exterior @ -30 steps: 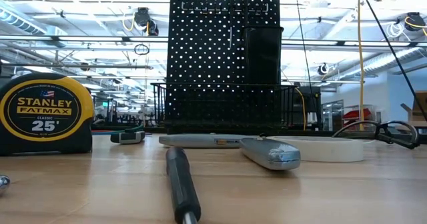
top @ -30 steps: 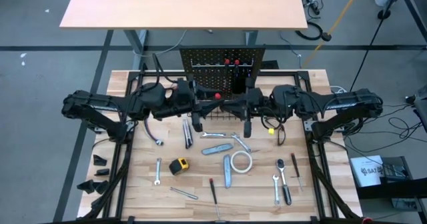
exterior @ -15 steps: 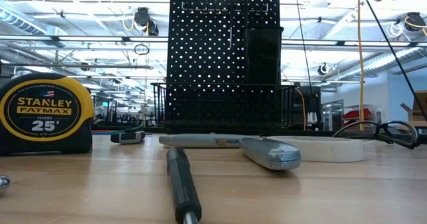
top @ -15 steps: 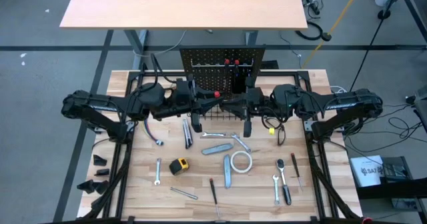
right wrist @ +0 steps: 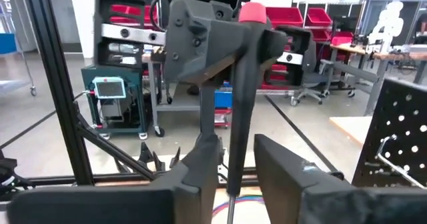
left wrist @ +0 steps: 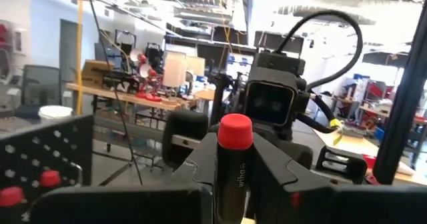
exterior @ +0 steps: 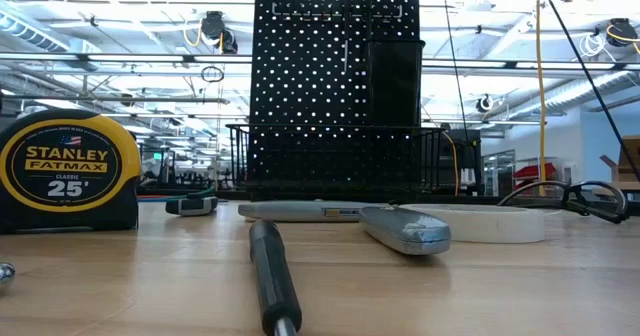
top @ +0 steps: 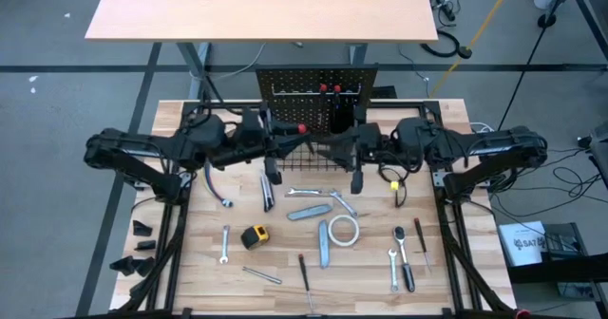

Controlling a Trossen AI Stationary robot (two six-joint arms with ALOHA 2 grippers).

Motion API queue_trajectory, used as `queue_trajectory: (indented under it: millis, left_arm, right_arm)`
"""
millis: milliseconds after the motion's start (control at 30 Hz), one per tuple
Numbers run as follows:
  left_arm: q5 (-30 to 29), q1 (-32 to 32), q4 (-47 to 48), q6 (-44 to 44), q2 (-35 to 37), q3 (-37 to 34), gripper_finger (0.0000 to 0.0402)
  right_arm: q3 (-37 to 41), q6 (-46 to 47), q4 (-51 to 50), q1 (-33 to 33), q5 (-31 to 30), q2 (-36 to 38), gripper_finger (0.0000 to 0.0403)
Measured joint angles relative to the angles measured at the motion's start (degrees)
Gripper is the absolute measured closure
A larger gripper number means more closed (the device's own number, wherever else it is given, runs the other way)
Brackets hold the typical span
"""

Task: Hang tools onto peg board
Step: Hang the nut driver onto the pegboard

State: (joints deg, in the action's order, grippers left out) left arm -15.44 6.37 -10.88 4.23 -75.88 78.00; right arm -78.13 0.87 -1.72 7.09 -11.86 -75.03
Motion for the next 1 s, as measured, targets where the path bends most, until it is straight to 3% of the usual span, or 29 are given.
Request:
queue_trajectory:
  millis: [233,400,567,667,1000]
  left_arm:
    - [-8.1,0.0,6.6,-0.7,3.5,0.7,0.0354]
    - [-17.0,0.0,17.5,-0.7,3.8,7.3,0.0354]
    - [-21.9,-0.3,20.8,-0.5,0.4,13.5,0.0354]
    - [-22.7,-1.4,21.1,-0.3,-2.1,14.9,0.0354]
    - [-25.4,-4.7,18.2,-0.1,-9.7,16.2,0.0354]
  right_arm:
    - [0.0,-3.5,-5.5,0.0,-4.3,5.1,0.0258]
    - [0.0,-2.7,-15.4,0.0,-9.2,9.9,0.0244]
    - [0.0,0.2,-25.7,0.0,-14.1,13.1,0.0245]
    - [0.0,1.7,-29.7,-0.4,-16.7,14.1,0.0246]
    - [0.0,3.8,-35.9,-4.3,-16.7,15.0,0.0247]
